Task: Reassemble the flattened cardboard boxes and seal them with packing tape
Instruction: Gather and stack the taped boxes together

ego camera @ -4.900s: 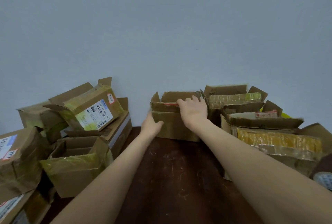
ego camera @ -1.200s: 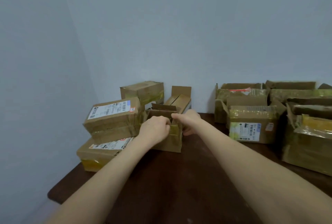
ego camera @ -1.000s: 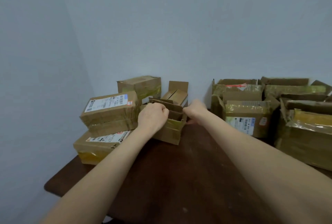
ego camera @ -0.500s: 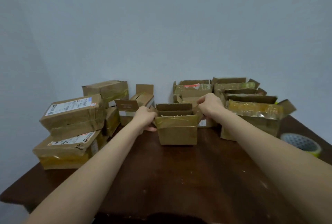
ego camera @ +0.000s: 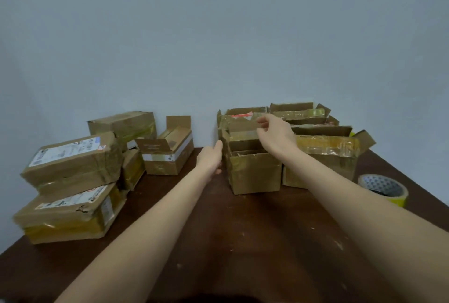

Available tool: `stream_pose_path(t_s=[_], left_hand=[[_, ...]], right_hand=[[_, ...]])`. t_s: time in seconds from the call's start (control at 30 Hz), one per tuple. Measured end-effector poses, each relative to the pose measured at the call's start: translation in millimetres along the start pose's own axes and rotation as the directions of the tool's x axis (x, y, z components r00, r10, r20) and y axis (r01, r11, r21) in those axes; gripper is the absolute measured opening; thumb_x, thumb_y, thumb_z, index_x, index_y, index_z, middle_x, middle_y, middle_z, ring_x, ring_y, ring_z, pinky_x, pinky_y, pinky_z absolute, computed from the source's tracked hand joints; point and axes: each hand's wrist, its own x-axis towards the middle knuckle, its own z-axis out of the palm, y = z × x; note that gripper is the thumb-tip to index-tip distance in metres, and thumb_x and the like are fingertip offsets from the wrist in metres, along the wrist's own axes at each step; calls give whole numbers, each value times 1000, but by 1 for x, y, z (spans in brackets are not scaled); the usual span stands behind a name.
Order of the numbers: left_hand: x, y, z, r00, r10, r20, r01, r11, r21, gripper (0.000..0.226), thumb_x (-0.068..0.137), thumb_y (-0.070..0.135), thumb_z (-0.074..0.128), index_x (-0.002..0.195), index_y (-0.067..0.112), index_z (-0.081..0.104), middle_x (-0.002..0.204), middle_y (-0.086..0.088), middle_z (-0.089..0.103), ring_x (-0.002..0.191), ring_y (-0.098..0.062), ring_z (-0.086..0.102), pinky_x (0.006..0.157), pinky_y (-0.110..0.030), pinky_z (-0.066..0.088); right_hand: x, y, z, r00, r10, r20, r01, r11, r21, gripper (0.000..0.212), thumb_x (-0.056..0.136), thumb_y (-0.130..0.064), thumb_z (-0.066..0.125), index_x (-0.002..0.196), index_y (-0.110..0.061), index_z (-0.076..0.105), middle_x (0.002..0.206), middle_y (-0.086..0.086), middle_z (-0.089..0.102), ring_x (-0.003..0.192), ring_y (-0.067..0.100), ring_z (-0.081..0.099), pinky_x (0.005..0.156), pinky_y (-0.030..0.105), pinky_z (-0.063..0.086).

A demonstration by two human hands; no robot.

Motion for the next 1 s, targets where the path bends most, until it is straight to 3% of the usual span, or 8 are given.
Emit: stream_pose_path(t_s=[0.07, 0.27, 0.43, 0.5, 0.6, 0.77, 0.9, 1.0], left_hand=[[-1, -6, -22, 982, 170, -81, -149, 964, 218, 30, 99, 34, 41, 92, 13, 62, 98, -6, 61, 95, -23, 60, 87, -36, 48], [28, -22, -101, 854, 462, -240, -197, 714, 672, 52, 87, 15, 60, 137, 16, 44, 135, -4, 51, 125, -21, 47, 95, -36, 46], [73, -31, -151, 911, 385, -145, -48, 449, 892, 78, 85, 39, 65, 147, 10, 27, 149, -11, 35, 144, -25, 21, 114, -41, 24], [88, -35, -156, 951, 292, -99, 0, 323, 946, 75, 83, 49, 64, 143, 13, 36, 145, -8, 42, 141, -24, 28, 116, -47, 15], [92, -42, -157, 926, 376, 24, -129, 255, 958, 28, 91, 27, 57, 119, 28, 63, 118, 2, 57, 116, -20, 54, 104, -40, 34], [58, -47, -142, 750, 594, 290, -386, 37, 922, 33, 97, 29, 48, 128, 37, 58, 111, 6, 56, 102, -16, 58, 66, -25, 36], [15, -49, -137, 657, 653, 376, -567, 100, 818, 29, 93, 37, 54, 120, 36, 64, 104, 10, 61, 96, -9, 59, 67, -19, 34], [-9, -41, -137, 843, 436, 314, -516, 494, 700, 39, 91, 56, 46, 102, 31, 74, 88, 12, 64, 77, -3, 57, 65, -21, 37]], right_hand=[[1, -18, 22, 999, -31, 27, 30, 999, 40, 34, 94, -16, 48, 126, -22, 55, 118, -2, 63, 109, 19, 58, 94, 40, 49], [13, -71, 109, 972, -43, 232, 3, 985, 172, 39, 95, -19, 52, 134, -18, 51, 131, 3, 57, 117, 21, 55, 97, 35, 46], [32, -89, 168, 906, 67, 418, -175, 958, 227, 51, 97, -31, 53, 142, -13, 39, 139, 11, 49, 125, 29, 50, 103, 39, 42], [42, -89, 185, 886, 118, 449, -259, 928, 267, 55, 97, -33, 53, 145, -12, 35, 141, 13, 47, 124, 31, 50, 102, 41, 44], [57, -85, 199, 871, 163, 463, -319, 905, 281, 61, 96, -35, 53, 147, -11, 30, 145, 14, 43, 125, 33, 49, 102, 45, 45], [67, -76, 198, 856, 238, 460, -384, 887, 256, 84, 85, -51, 63, 148, -8, 28, 147, 13, 40, 127, 33, 46, 99, 48, 46], [55, -81, 189, 832, 206, 515, -299, 949, 104, 108, 67, -69, 70, 145, -5, 32, 138, 13, 49, 119, 32, 53, 90, 42, 51], [44, -86, 191, 791, 195, 580, -187, 980, -74, 116, 37, -81, 67, 123, -4, 53, 112, 10, 64, 95, 25, 62, 77, 35, 54]])
